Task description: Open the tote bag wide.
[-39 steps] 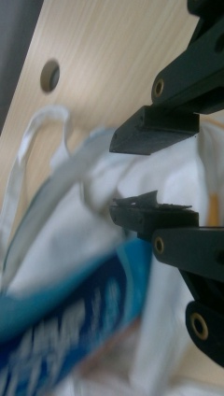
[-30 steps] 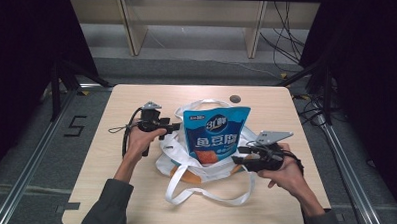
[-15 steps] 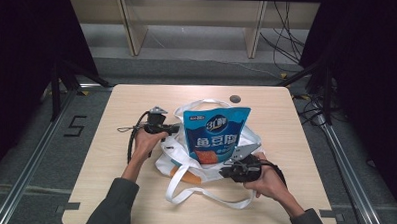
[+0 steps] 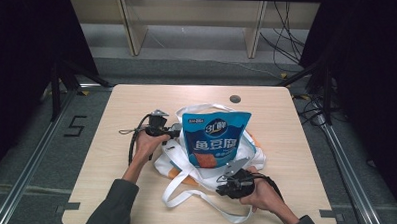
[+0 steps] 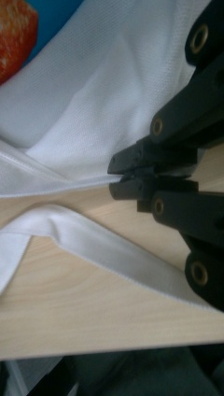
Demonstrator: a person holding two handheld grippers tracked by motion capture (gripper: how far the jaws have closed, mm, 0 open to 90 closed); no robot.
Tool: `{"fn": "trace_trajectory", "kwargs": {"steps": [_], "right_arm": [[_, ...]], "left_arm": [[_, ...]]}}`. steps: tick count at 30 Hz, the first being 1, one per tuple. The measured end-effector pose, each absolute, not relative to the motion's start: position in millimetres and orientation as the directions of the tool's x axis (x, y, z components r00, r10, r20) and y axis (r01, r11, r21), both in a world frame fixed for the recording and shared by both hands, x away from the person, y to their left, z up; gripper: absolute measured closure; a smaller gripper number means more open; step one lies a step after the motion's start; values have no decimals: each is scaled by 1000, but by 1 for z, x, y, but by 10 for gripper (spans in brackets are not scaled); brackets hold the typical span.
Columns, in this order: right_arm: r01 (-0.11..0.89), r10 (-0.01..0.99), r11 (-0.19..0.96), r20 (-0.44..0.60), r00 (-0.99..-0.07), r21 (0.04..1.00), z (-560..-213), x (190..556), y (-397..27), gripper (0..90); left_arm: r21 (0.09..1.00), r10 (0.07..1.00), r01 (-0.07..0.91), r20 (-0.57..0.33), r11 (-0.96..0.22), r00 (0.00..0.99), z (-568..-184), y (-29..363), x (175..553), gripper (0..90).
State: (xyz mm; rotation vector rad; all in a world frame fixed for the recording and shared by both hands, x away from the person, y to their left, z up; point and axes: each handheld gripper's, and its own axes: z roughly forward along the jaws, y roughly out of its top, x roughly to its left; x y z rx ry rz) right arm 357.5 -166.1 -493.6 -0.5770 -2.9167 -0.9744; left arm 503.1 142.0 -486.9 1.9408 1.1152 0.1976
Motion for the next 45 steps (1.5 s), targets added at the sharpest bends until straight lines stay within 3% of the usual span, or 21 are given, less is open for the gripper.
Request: {"fn": "trace_trajectory", "kwargs": {"steps": [2, 4, 6, 11, 17, 22, 30, 34, 38, 45], "right_arm": [[347, 328, 708, 149, -933, 615, -484, 361, -171, 759], [371, 358, 661, 160, -920, 653, -467, 359, -178, 702], [348, 364, 601, 141, -921, 719, -443, 360, -192, 643], [368, 552, 471, 57, -832, 802, -401, 378, -231, 612], [456, 734, 415, 7, -680, 787, -410, 418, -257, 593], [499, 738, 421, 34, -674, 757, -429, 443, -256, 584], [522, 741, 404, 65, -668, 751, -436, 446, -245, 570], [531, 744, 403, 71, -665, 746, -436, 449, -245, 566], [547, 745, 415, 73, -663, 727, -440, 451, -242, 551], [563, 763, 384, 92, -640, 732, -444, 455, -239, 546]], "left_arm": [[745, 768, 621, -244, -242, 592, -472, 143, 495, 478], [772, 763, 587, -221, -244, 607, -453, 146, 480, 415], [796, 766, 564, -217, -220, 605, -440, 149, 467, 402], [813, 734, 530, -205, -241, 648, -424, 150, 426, 431], [811, 662, 536, -271, -234, 699, -433, 144, 385, 464], [803, 640, 533, -266, -266, 721, -441, 129, 371, 455], [781, 623, 523, -228, -342, 748, -455, 111, 359, 388], [757, 634, 466, -89, -458, 768, -460, 108, 352, 311], [741, 641, 415, 28, -529, 767, -468, 103, 351, 330], [726, 633, 346, 158, -594, 758, -474, 93, 356, 392]]}}
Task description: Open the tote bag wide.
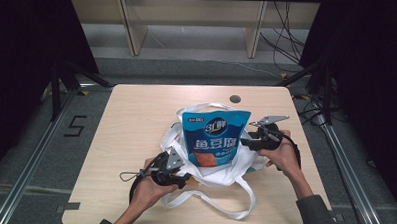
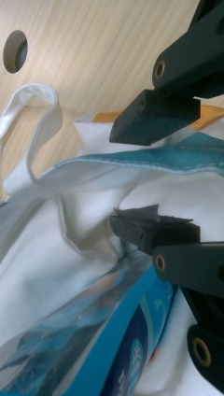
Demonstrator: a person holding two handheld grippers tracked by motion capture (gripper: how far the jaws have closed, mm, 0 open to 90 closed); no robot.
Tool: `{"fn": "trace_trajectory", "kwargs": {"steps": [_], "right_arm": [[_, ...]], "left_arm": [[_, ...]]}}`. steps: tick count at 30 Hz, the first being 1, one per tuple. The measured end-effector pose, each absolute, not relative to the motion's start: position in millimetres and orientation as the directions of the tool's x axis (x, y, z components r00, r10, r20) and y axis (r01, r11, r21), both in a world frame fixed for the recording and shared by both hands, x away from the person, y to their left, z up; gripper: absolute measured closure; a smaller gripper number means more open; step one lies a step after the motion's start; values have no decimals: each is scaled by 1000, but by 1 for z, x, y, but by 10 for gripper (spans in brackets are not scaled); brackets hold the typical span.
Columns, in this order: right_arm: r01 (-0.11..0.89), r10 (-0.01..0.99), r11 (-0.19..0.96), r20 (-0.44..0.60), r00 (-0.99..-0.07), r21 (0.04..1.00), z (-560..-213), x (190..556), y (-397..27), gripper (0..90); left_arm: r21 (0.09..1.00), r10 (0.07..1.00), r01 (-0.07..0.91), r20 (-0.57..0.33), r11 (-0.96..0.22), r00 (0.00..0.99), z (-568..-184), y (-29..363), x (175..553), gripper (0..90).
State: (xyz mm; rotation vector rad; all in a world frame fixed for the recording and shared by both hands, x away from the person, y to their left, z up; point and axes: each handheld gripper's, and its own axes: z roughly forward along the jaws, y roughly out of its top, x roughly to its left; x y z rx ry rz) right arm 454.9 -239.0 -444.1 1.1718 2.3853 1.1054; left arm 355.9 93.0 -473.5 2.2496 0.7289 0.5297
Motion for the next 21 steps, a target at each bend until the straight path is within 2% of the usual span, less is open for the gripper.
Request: {"fn": "trace_trajectory", "kwargs": {"steps": [1, 3, 4, 6, 7, 8, 11, 12, 13, 14, 17, 21], "right_arm": [[559, 758, 401, 80, -647, 726, -444, 456, -239, 557], [554, 755, 397, 83, -651, 732, -447, 459, -238, 619], [568, 763, 401, 81, -641, 718, -448, 459, -237, 712], [549, 765, 432, 31, -643, 715, -448, 462, -240, 855], [528, 766, 417, 27, -642, 740, -451, 465, -242, 877], [558, 767, 419, 49, -639, 716, -448, 465, -245, 883], [549, 782, 417, 22, -623, 724, -450, 468, -248, 885], [552, 795, 410, 12, -606, 726, -449, 468, -247, 886], [510, 792, 431, -40, -610, 745, -449, 470, -248, 886], [537, 801, 431, -33, -598, 725, -446, 469, -247, 886], [537, 810, 436, -54, -584, 722, -449, 472, -249, 886], [577, 809, 467, -60, -585, 671, -482, 481, -247, 886]], "left_arm": [[724, 625, 330, 177, -606, 760, -475, 92, 357, 418], [730, 612, 320, 166, -603, 774, -478, 92, 356, 549], [731, 599, 306, 173, -610, 782, -478, 91, 355, 640], [713, 569, 273, 211, -646, 795, -477, 91, 351, 700], [709, 558, 264, 217, -654, 801, -477, 91, 349, 729], [700, 544, 253, 227, -668, 808, -477, 93, 348, 763], [678, 516, 240, 238, -695, 823, -480, 99, 343, 805], [667, 501, 235, 238, -707, 832, -482, 103, 340, 810], [661, 499, 242, 231, -710, 835, -485, 105, 337, 816], [653, 493, 247, 224, -716, 841, -487, 108, 335, 821], [639, 492, 267, 201, -721, 847, -497, 112, 330, 826], [616, 479, 271, 199, -740, 855, -504, 108, 330, 827]]}}
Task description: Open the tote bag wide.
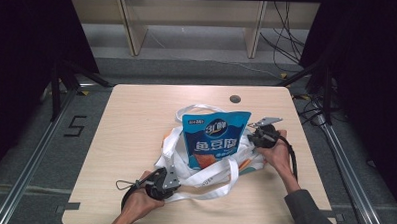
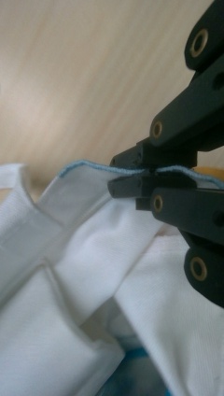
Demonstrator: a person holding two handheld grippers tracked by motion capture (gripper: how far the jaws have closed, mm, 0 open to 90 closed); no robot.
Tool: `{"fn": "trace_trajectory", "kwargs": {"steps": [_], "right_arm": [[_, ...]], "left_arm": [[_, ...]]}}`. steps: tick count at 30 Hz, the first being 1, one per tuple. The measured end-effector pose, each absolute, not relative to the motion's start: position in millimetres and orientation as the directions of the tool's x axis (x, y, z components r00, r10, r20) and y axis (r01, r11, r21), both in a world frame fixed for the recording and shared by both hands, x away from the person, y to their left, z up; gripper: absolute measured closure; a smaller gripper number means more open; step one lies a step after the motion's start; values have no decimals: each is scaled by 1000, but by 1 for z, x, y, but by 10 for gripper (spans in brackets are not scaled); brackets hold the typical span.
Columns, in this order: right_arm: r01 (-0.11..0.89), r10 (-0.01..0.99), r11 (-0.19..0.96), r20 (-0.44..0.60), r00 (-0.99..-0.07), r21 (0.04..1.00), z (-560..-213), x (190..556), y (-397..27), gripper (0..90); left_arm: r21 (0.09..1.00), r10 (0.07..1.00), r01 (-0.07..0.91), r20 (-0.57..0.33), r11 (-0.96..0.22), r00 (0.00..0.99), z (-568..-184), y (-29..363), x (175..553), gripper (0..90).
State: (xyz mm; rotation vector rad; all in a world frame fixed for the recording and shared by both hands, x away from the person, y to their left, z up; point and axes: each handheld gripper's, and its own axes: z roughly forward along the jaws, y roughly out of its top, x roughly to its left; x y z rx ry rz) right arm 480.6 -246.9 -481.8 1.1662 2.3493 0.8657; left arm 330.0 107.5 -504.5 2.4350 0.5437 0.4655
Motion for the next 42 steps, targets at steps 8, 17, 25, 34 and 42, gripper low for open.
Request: {"fn": "trace_trajectory", "kwargs": {"steps": [8, 17, 25, 34, 42], "right_arm": [[578, 816, 448, -48, -576, 682, -479, 479, -251, 781], [495, 716, 394, 79, -694, 774, -414, 409, -246, 630], [488, 630, 447, 124, -767, 750, -418, 380, -221, 550], [484, 628, 563, 33, -777, 669, -440, 367, -194, 555], [440, 590, 616, -13, -807, 653, -455, 371, -204, 863]], "left_arm": [[692, 526, 344, 61, -635, 848, -486, 118, 331, 650], [818, 568, 355, -42, -453, 822, -430, 126, 335, 473], [825, 731, 389, 42, -410, 681, -418, 145, 388, 475], [806, 763, 488, -73, -334, 643, -462, 147, 446, 718], [784, 761, 537, -132, -312, 635, -480, 153, 457, 841]]}}
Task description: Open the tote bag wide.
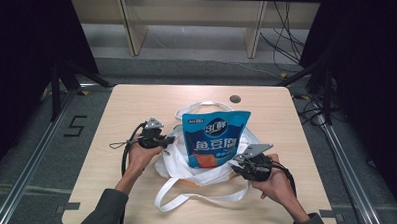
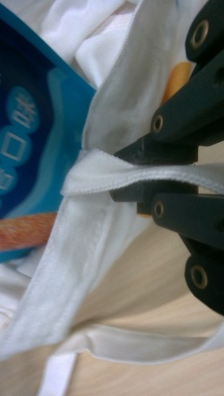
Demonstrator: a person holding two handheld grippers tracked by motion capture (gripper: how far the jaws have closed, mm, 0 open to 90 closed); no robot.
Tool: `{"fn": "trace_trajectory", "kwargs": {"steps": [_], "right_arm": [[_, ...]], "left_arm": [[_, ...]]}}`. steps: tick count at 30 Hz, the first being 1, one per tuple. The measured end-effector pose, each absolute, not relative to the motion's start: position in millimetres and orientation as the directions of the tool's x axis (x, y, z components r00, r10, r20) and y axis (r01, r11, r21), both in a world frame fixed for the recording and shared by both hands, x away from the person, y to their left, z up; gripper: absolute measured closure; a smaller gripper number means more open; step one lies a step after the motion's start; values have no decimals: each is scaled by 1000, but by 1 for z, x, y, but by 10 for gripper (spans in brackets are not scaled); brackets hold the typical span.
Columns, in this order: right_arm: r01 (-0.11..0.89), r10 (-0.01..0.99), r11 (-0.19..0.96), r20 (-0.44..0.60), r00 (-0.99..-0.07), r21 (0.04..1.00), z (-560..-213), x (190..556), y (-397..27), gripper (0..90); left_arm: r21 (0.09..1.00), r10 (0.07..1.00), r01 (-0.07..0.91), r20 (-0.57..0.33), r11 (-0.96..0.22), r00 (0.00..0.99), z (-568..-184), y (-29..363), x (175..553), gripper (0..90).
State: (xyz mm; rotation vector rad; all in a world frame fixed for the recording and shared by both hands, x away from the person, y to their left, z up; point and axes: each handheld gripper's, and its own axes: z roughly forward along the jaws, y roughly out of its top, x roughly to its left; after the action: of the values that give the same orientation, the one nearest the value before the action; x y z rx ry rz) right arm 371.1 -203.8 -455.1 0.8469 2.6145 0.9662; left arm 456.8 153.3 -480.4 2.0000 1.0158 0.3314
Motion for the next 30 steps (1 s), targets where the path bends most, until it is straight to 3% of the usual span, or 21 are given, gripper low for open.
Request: {"fn": "trace_trajectory", "kwargs": {"steps": [4, 9, 10, 12, 15, 17, 19, 25, 30], "right_arm": [[425, 570, 648, -33, -821, 632, -457, 352, -218, 871], [486, 579, 675, 9, -815, 555, -492, 335, -235, 876], [503, 585, 655, 45, -810, 564, -495, 333, -235, 876], [471, 566, 690, -4, -824, 550, -493, 335, -234, 876], [491, 578, 661, 32, -815, 567, -493, 336, -234, 839], [533, 607, 622, 77, -791, 573, -481, 334, -240, 673], [523, 592, 586, 114, -798, 619, -466, 331, -246, 590], [462, 568, 484, 135, -812, 743, -413, 318, -262, 465], [419, 597, 432, 95, -796, 799, -390, 315, -266, 474]], "left_arm": [[778, 759, 532, -113, -335, 642, -483, 153, 458, 859], [759, 767, 563, -134, -327, 627, -494, 155, 464, 862], [753, 765, 568, -137, -332, 629, -496, 156, 465, 863], [755, 769, 568, -136, -328, 625, -497, 155, 465, 863], [756, 770, 579, -161, -306, 617, -494, 156, 465, 851], [761, 765, 585, -192, -279, 615, -492, 156, 463, 774], [766, 754, 586, -216, -263, 621, -487, 156, 462, 695], [804, 765, 562, -233, -196, 600, -455, 158, 445, 452], [847, 764, 511, -232, -146, 603, -434, 165, 424, 458]]}}
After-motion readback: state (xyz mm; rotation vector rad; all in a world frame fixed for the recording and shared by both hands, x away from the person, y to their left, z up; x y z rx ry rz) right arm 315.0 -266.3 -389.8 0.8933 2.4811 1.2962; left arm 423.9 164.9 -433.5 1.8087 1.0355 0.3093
